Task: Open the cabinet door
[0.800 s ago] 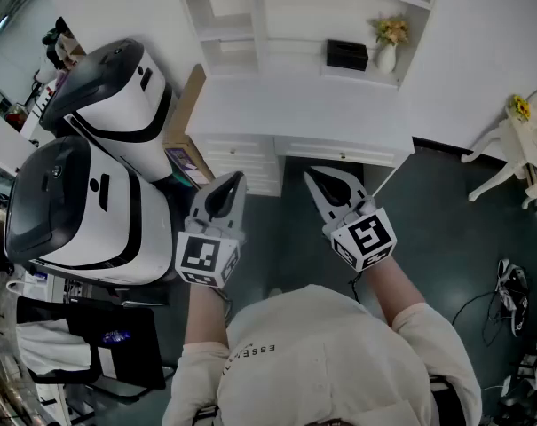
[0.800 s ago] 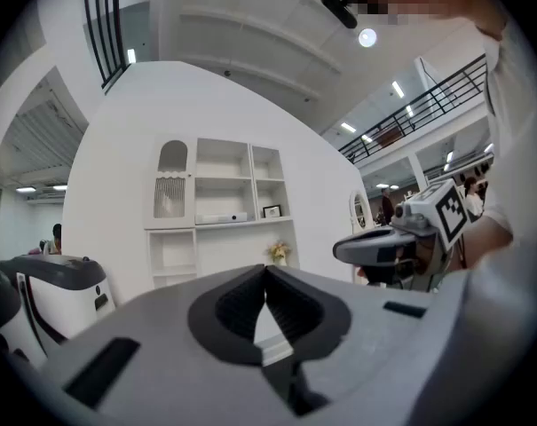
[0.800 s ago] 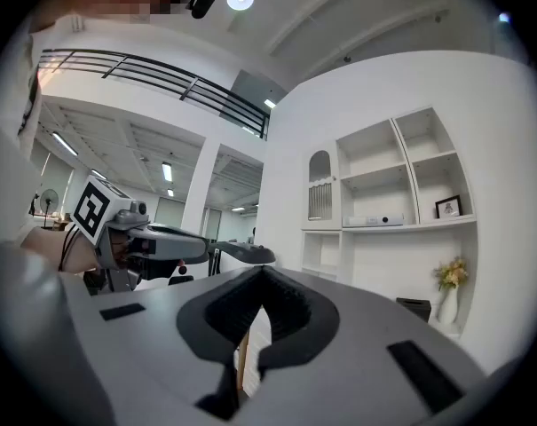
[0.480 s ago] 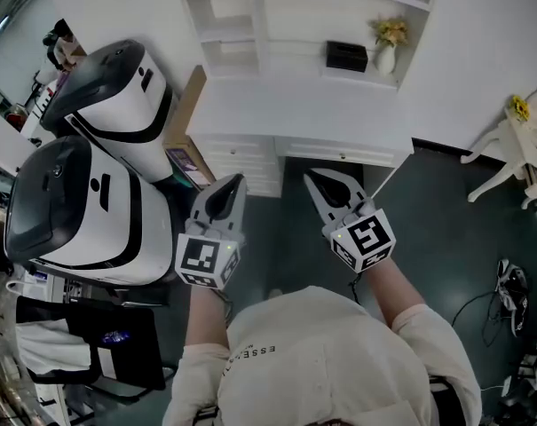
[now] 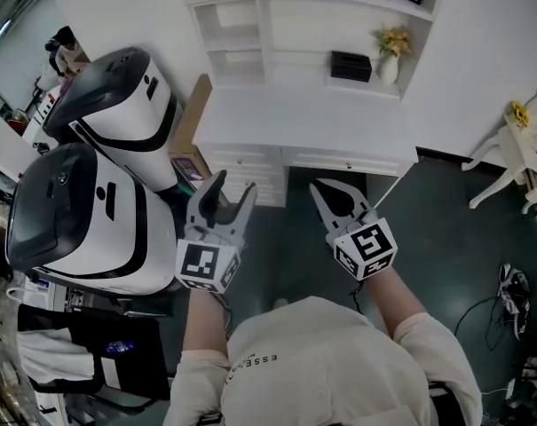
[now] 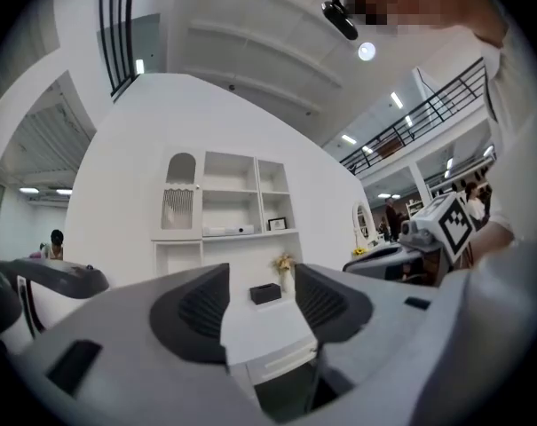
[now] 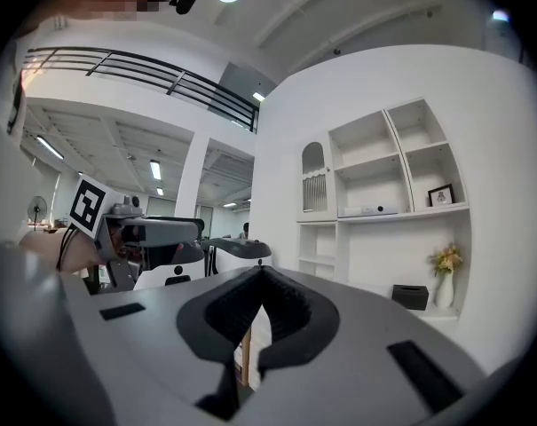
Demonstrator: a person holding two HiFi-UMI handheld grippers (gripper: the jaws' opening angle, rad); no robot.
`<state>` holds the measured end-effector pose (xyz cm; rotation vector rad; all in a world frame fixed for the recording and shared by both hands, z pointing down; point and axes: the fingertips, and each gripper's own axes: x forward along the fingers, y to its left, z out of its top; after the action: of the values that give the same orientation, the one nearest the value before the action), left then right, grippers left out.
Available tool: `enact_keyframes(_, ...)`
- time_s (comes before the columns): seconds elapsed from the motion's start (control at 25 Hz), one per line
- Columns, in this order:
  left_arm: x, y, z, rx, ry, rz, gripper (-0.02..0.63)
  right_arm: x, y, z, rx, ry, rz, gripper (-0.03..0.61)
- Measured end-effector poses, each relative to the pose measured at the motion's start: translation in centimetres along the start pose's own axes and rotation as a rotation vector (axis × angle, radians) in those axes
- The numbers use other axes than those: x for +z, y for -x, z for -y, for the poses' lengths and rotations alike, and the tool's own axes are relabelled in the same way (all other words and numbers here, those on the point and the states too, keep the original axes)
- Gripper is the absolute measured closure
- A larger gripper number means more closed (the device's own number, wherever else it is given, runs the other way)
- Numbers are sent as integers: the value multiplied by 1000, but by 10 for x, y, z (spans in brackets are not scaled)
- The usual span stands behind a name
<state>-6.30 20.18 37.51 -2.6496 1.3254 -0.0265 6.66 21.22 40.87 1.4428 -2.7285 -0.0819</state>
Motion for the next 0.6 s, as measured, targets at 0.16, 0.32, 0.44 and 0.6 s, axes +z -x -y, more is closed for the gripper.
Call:
enact_keyframes(0.16,-3,2,-28,-14,-39,-21,403,3,-25,-11,-15,11,8,565)
enact_keyframes(0.32,-13,-1,-50,-37,-36,-33,403,1,-51,-14,-25,22,3,565)
enact_keyframes(0.44,-22,-7,-65,-43,-29,-46,403,-2,-70,-10,-28,26,-6,565)
enact_keyframes(0.6,-33,-18,-88,-12,-11,-45,403,-11,-101,1,-12,28,-19,565)
